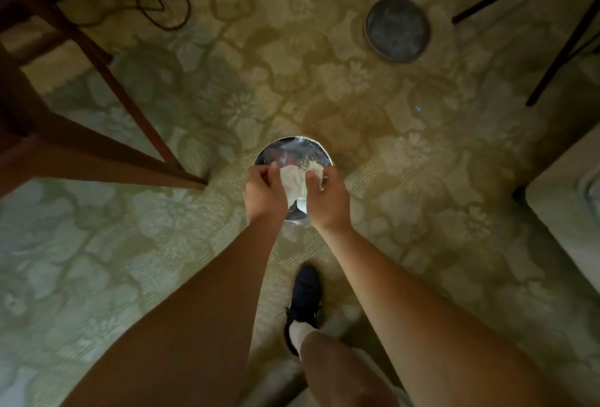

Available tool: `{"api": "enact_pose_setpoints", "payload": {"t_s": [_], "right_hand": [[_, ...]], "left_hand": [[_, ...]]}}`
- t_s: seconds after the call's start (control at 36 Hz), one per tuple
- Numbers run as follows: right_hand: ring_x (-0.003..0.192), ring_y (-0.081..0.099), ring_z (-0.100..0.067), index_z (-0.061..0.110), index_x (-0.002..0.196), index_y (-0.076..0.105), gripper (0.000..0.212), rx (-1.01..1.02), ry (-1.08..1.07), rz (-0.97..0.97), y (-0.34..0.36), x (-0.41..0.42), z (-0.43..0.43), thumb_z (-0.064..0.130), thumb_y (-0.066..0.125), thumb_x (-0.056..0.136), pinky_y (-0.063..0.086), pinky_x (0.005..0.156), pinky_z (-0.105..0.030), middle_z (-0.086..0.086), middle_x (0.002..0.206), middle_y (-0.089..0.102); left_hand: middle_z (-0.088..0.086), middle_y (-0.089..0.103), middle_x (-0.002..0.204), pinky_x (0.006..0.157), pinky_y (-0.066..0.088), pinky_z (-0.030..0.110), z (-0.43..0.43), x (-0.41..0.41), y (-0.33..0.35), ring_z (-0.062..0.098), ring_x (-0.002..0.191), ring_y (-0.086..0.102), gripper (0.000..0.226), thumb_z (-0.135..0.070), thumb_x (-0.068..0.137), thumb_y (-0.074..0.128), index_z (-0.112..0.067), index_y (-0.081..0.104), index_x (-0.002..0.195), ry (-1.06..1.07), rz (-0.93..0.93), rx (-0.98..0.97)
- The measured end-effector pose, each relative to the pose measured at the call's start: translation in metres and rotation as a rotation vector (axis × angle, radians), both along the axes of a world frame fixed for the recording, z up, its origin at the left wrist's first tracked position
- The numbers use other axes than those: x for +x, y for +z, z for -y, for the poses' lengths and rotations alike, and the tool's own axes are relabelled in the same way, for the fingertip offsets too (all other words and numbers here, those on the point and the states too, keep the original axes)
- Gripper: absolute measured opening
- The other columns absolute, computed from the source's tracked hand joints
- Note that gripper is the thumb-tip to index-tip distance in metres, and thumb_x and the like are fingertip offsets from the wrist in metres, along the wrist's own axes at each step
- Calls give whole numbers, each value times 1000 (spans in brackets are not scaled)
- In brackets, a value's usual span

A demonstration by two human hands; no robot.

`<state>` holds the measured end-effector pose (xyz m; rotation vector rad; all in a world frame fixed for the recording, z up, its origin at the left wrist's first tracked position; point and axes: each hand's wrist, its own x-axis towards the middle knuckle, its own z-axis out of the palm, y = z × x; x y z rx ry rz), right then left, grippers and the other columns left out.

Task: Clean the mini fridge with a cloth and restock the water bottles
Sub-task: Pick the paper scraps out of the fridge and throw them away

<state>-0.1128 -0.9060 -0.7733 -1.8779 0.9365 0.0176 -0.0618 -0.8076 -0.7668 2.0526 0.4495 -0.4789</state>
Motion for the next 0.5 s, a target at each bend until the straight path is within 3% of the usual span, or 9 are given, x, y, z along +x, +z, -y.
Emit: {"api": "enact_pose_setpoints", "payload": {"t_s": [0.14,0.19,0.22,0.28,0.33,0.39,0.5], "right_hand": [[73,55,15,27,94,52,9,5,36,-47,-51,9,10,29,56,101,38,63,-4,18,79,54],[77,56,10,25,105,57,9,43,46,-96,-67,7,13,32,59,100,39,71,-10,20,87,58],[81,58,6,20,115,60,20,68,53,-119,-72,5,12,34,59,100,40,76,-13,18,95,62],[95,61,-3,17,133,57,36,106,66,-155,-76,2,11,34,58,100,40,84,-17,7,113,67],[104,63,-9,18,136,56,38,113,72,-160,-73,-1,8,33,57,101,42,88,-20,2,121,67],[109,64,-10,18,136,58,36,117,74,-144,-65,-3,4,31,56,102,46,93,-23,2,123,67],[100,60,-3,21,134,59,34,81,102,-110,-31,-5,-5,34,52,104,46,90,-22,10,113,65]], "left_hand": [[-14,56,80,50,35,12,7,-2,-48,5,70,55,21,-39,106,48,-20,57,104,-46,-32,55],[-11,59,86,66,43,25,7,-8,-62,15,80,58,22,-39,105,47,-23,62,109,-92,-62,49],[-9,61,91,73,43,28,5,-10,-67,18,86,58,24,-39,105,47,-24,63,113,-106,-75,42],[-4,66,102,79,43,31,1,-13,-72,20,95,60,26,-40,105,47,-26,64,119,-122,-79,29],[-3,68,110,81,47,34,-5,-14,-71,22,100,63,29,-43,104,47,-26,63,121,-144,-63,34],[-1,69,111,86,52,41,-10,-15,-64,26,104,63,31,-45,105,45,-27,61,123,-183,-50,41],[-8,67,106,85,56,44,-21,-17,-28,20,100,66,31,-52,103,42,-32,59,121,-232,10,36]]}}
